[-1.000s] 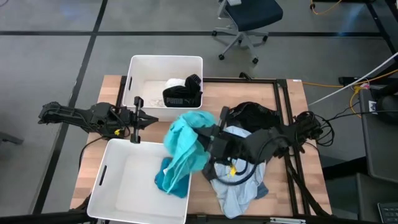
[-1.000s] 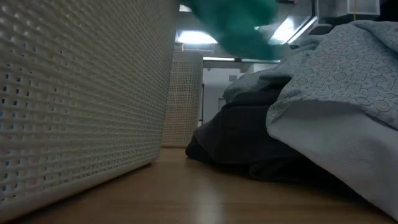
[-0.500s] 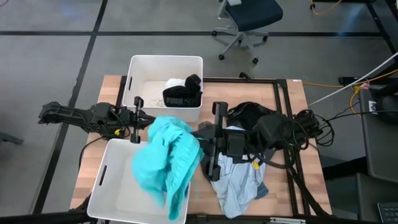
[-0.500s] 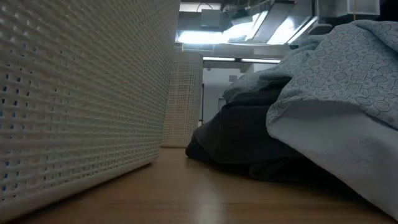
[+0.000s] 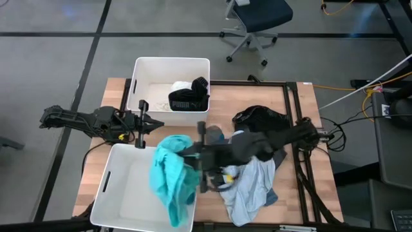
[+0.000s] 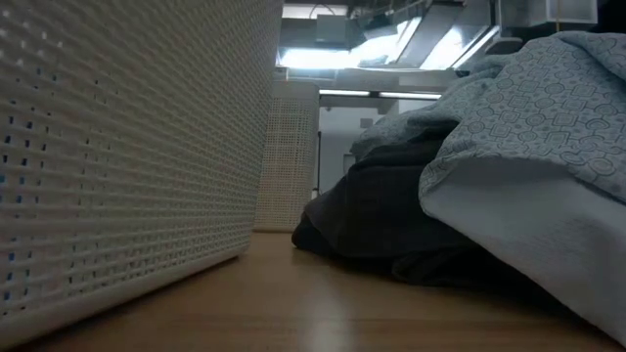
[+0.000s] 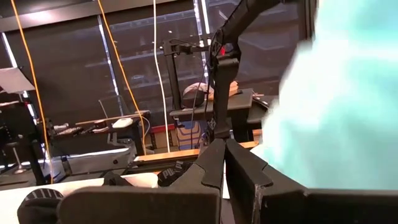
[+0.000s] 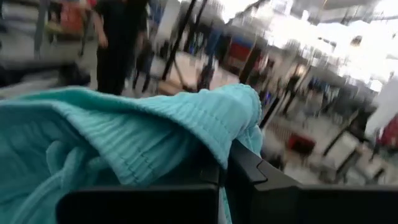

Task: Sort clothes
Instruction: Put the light blue short into the bottom laundry organizer

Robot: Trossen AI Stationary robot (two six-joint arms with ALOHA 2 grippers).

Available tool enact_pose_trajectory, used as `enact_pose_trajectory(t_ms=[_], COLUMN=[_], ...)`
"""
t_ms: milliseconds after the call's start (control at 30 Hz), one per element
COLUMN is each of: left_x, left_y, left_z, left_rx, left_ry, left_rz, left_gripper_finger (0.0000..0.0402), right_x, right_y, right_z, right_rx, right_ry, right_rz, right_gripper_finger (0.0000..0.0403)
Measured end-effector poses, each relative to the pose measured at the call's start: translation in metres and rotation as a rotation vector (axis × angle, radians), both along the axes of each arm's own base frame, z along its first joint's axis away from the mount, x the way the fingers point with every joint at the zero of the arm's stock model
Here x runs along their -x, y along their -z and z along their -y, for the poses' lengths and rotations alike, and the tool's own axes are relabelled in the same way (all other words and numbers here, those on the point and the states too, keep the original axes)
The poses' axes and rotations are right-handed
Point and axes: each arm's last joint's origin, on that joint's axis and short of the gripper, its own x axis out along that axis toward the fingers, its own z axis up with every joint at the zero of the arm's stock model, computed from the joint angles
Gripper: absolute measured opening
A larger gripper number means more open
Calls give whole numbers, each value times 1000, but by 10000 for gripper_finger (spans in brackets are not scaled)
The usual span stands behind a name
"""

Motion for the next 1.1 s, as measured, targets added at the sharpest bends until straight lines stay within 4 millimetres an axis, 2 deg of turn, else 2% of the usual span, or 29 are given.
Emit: enact_pose_trajectory(t_ms=[167, 367, 467, 600, 700, 900, 1000, 1100], left_x=[0, 0, 0, 0, 0, 0, 0, 0], left_y=[0, 0, 0, 0, 0, 0, 0, 0], left_z=[0, 0, 0, 0, 0, 0, 0, 0], left_rx=[0, 3, 3, 4, 3, 3, 3, 4], left_ry=[0, 0, 1, 1, 1, 0, 1, 1], left_rz=[0, 0, 0, 0, -1, -1, -2, -2], left_gripper_finger=[5, 5, 5, 5, 5, 5, 5, 5], right_x=[-30, -57, -63, -68, -67, -58, -46, -27], right_y=[41, 86, 102, 114, 120, 130, 125, 111], right_z=[3, 6, 3, 1, 1, -1, -3, -9], right_rx=[-16, -14, -5, -37, -57, -56, -30, -18], right_ry=[11, 48, 53, 58, 43, 57, 61, 85], right_rz=[-150, -298, -348, -386, -442, -585, -634, -658], right_gripper_finger=[9, 10, 10, 22, 61, 175, 215, 238])
